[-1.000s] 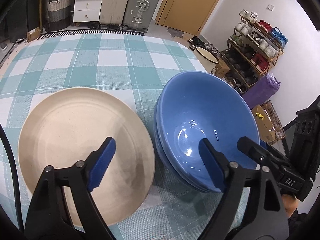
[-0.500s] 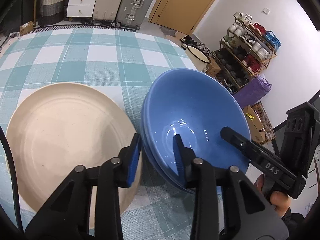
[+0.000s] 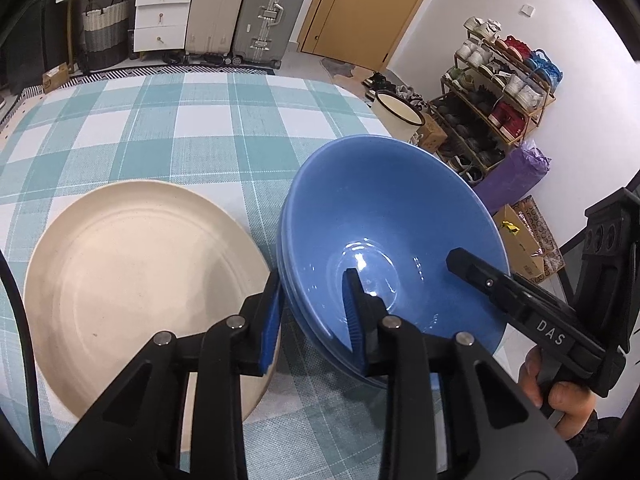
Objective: Organize plates and bowls
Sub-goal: 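Lift the bowl stack with both tools and carry it over the cream plates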
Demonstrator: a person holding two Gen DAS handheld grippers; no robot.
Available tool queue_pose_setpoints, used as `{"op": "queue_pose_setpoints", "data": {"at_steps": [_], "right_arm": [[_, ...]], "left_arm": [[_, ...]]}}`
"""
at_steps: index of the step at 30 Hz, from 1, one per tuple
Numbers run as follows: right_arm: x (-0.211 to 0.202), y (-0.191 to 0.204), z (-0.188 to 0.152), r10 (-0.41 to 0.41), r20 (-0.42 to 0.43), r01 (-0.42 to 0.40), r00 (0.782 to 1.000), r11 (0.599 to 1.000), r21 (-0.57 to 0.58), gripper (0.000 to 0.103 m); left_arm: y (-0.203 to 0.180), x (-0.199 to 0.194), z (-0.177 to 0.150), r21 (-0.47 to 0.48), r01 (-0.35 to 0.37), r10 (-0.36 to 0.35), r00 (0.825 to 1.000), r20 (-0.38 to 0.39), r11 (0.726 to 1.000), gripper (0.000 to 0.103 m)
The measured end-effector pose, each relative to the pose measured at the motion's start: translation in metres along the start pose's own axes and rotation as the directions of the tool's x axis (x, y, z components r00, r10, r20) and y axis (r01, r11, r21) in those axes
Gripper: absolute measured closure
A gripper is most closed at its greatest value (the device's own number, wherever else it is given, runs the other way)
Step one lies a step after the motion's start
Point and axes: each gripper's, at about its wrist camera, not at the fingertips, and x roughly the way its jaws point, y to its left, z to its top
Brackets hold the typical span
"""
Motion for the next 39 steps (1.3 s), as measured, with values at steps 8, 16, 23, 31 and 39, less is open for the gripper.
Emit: {"op": "queue_pose_setpoints", "data": {"at_steps": [8,16,23,31,39], "right_arm": [[-0.018,0.009,0.006,-0.003,0.036,0.004,0.999,1.000,-0.031,0.069],[-0.037,0.029,0.017,-0.003,0.076,0.008,0.997,0.998,-0.056,0.069],[-0.043,0.058,0.024,0.029,0.084,-0.021,0.996,0.995,-0.099,0.069],[-0.028,0.097,0.027,0.093,0.051,-0.084,0.994,0.985,-0.152,0.068],[-0.005,0.135,0.023,0.135,0.010,-0.131,0.991,0.972,-0.194,0.068]], "left_arm": [[-0.008,-0.025,0.009,0.031,-0.003,0.001,0.999,0.052,1.000,0.077],[-0.005,-0.061,0.017,0.034,-0.001,-0.003,0.994,0.114,0.999,0.077],[0.009,-0.098,0.018,0.015,-0.033,0.030,0.987,0.158,0.999,0.077],[0.041,-0.137,0.010,-0.043,-0.096,0.103,0.976,0.194,0.994,0.077],[0.078,-0.161,-0.002,-0.092,-0.158,0.173,0.966,0.194,0.983,0.077]]}}
